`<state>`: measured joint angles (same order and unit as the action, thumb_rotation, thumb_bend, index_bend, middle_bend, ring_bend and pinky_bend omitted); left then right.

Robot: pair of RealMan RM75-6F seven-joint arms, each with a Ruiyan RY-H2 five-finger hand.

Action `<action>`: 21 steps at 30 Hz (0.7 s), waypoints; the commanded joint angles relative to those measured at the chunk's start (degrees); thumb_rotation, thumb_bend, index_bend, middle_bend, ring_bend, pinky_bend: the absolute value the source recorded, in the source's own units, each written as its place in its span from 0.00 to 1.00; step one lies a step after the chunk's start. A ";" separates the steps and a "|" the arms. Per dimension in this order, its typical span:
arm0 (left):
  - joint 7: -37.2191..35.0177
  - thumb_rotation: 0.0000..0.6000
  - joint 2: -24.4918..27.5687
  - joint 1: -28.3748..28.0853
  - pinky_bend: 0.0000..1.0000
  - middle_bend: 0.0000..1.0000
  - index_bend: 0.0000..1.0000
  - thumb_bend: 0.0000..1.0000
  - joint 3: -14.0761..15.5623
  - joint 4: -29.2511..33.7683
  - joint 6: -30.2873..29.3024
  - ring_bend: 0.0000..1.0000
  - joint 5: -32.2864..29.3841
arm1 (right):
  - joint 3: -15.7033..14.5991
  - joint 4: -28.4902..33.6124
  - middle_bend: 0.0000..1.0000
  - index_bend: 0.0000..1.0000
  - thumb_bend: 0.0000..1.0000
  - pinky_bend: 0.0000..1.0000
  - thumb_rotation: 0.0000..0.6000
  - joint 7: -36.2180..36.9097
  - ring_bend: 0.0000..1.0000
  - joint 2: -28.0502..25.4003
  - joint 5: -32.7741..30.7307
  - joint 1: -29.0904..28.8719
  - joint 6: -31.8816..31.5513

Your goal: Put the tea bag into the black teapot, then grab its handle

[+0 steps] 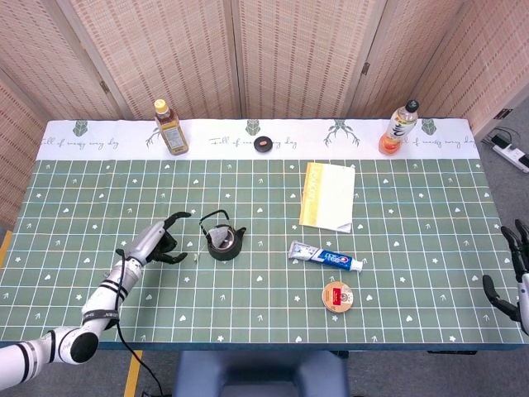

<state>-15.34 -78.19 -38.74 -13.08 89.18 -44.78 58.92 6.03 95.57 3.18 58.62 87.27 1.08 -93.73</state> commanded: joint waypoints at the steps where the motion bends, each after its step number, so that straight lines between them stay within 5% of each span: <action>1: -0.01 1.00 0.55 0.02 1.00 1.00 0.02 0.20 -0.22 0.01 0.28 1.00 -0.40 | 0.04 0.08 0.00 0.00 0.42 0.00 1.00 -0.26 0.00 0.09 -0.12 -0.05 0.09; 11: 3.74 1.00 3.04 -1.36 1.00 1.00 0.08 0.21 -0.27 8.09 1.27 1.00 -2.38 | -0.31 0.21 0.00 0.00 0.42 0.00 1.00 -0.11 0.00 -0.01 0.40 -0.25 0.58; 15: 6.82 1.00 4.31 -4.93 1.00 1.00 0.08 0.31 -0.43 12.23 5.01 1.00 -10.04 | -0.54 0.14 0.00 0.00 0.42 0.00 1.00 0.98 0.00 -0.40 1.06 0.00 0.06; 21: 13.67 1.00 3.44 -11.75 1.00 1.00 0.08 0.32 1.89 13.77 6.05 1.00 -21.20 | -0.85 -0.12 0.00 0.00 0.42 0.00 1.00 2.88 0.00 -1.03 2.06 0.57 -1.10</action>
<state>-5.86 -74.33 -46.79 -12.66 102.02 -39.33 42.21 5.25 95.50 5.95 57.68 89.21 1.57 -94.71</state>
